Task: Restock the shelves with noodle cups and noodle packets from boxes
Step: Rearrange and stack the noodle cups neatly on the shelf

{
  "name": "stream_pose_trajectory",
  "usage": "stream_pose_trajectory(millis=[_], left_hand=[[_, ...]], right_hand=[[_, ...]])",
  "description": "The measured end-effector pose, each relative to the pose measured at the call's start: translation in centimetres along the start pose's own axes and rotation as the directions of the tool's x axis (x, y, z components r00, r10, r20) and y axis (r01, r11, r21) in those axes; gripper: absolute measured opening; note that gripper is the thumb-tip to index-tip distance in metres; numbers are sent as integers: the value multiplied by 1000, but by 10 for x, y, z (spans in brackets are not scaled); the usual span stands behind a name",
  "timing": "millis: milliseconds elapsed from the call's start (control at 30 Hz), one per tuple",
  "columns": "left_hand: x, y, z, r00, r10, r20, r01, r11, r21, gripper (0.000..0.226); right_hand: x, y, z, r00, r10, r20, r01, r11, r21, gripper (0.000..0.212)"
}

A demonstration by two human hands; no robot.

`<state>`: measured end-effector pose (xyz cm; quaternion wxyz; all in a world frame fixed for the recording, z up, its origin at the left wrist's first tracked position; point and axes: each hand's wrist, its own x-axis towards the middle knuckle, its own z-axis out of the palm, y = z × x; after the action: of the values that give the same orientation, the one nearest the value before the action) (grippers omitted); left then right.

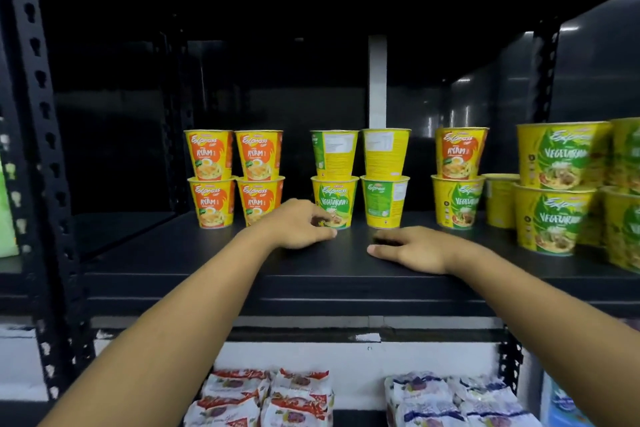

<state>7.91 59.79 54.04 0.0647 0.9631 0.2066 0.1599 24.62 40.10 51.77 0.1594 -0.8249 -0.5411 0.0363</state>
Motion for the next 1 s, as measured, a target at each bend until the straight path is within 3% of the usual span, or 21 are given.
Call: stream_pose_trajectory(millis=[100,167,300,400,467,633,1000], left_hand=[[8,-3,1,991,-102,-87,92,990,-108,40],[15,-7,3,974,-189,-128,164,969,-182,45],[34,-10,3,931,-336,-140,272,898,-346,89],[54,-8,2,916,-384,-116,260,788,-558,122],[67,-4,3,912,-394,-114,224,711,-667,129],[85,6,11,922,-371,-107,178,655,-735,90],[76,8,12,910,-386,-154,182,702,-689,82]], right_hand=[[5,4,3,999,-34,7,34,999,-2,67],[6,6,3,999,-48,11,48,999,3,67],[7,8,3,996,-86,21,86,996,-12,67],[8,9,3,995,-100,27,100,995,-14,68],[11,11,4,994,-103,28,103,995,-14,69],[16,15,6,995,-93,22,93,996,0,74],[20,18,7,996,-92,12,92,996,13,76]])
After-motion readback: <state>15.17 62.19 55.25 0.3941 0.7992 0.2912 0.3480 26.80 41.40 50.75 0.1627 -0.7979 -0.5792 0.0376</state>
